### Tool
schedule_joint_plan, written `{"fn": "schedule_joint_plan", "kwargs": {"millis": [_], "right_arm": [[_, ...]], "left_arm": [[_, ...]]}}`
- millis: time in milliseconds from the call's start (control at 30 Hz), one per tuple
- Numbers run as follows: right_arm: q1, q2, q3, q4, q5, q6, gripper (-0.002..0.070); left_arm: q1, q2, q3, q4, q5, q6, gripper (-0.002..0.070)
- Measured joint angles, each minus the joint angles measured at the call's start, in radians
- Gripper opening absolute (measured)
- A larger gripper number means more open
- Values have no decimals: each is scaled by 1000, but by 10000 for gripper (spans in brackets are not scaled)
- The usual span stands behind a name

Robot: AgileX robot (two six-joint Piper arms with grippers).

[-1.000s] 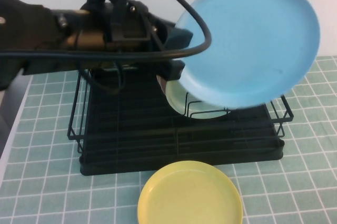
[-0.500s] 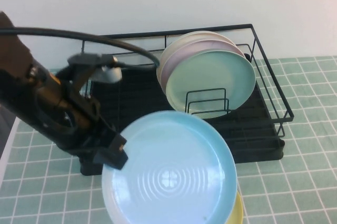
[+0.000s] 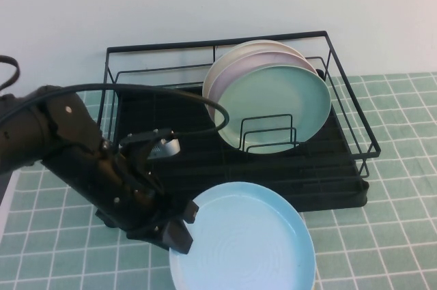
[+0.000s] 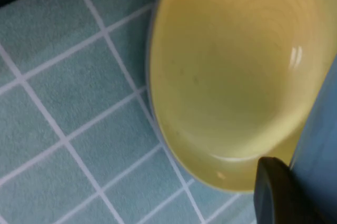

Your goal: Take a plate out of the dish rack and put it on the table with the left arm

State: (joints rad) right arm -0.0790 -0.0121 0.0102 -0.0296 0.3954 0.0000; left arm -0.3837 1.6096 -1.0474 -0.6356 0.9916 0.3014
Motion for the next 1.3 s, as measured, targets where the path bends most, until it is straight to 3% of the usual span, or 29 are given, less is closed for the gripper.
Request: {"fn": "schedule_joint_plan", "kwargs": {"millis": [233, 300, 467, 567, 833, 1300], "right_arm": [[0, 0, 0, 0, 0, 0, -2], [0, 0, 0, 0, 0, 0, -2], [0, 0, 0, 0, 0, 0, -2], [0, 0, 0, 0, 0, 0, -2], [0, 0, 0, 0, 0, 0, -2], [0, 0, 0, 0, 0, 0, -2]], "left_arm": [[0, 48, 2, -16, -73, -18, 82], [0, 48, 2, -10, -76, -43, 132], [0, 48, 2, 50, -66, -96, 343], [0, 48, -7, 66, -21, -52, 400], [0, -13, -81, 66, 83, 26, 423], [0, -488, -96, 36, -27, 68, 423]]}}
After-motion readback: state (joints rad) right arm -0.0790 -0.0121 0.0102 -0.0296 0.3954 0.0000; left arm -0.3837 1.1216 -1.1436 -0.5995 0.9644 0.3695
